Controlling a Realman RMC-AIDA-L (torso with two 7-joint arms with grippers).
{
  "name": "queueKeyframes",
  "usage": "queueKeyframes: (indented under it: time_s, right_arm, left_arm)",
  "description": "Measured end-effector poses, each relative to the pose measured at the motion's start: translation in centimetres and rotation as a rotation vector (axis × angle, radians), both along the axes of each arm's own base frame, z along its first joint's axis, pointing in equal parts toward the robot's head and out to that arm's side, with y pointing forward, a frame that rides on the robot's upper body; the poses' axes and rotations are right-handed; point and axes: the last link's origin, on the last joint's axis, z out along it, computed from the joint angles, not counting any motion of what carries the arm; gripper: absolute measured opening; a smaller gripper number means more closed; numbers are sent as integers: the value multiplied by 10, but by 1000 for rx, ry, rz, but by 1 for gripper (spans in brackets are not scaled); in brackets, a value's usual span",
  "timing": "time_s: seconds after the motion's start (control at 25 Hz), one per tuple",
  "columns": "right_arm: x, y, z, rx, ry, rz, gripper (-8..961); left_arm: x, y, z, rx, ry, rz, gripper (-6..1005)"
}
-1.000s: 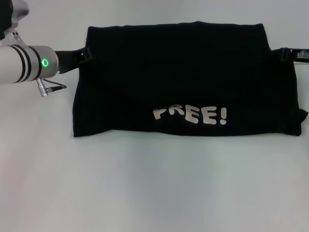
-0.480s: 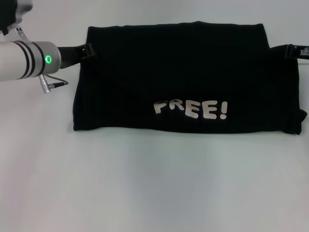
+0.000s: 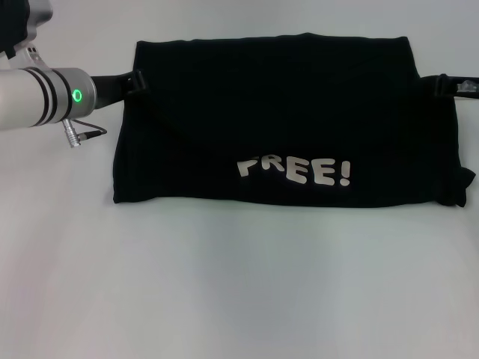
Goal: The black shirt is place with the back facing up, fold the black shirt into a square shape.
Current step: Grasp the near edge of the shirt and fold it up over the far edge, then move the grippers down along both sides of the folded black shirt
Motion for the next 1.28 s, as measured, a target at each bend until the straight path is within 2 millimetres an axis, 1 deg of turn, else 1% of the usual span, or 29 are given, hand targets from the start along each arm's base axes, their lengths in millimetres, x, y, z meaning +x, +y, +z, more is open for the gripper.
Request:
queueKeyframes:
  time_s: [0.24, 0.48, 0.6, 0.8, 1.0, 1.04, 1.24, 1.28]
  right_arm:
    - [-4, 2, -1, -7, -8, 12, 70]
    - [-9, 4, -1, -34, -6, 20, 79]
    - [-13, 4, 0, -63, -1, 25, 83]
    - [-21, 4, 5, -105, 40, 29, 309]
    - [-24, 2, 12, -131, 90, 2, 506]
    - [-24, 1, 11, -145, 97, -1, 545]
    - [-28, -2, 14, -200, 138, -32, 667]
    - [-28, -3, 15, -211, 145, -38, 667]
  left_arm:
    - [0, -1, -3, -3, 16, -5, 91]
    - [6, -2, -8, -43, 11, -22, 98]
    - [11, -4, -7, -82, -22, -33, 101]
    - [11, -17, 7, -165, -120, -19, 205]
    - [1, -37, 28, -249, -182, -8, 310]
    - [-1, -40, 31, -264, -192, -5, 349]
    - [-18, -58, 42, -316, -222, 9, 544]
    - [-20, -60, 44, -321, -224, 11, 556]
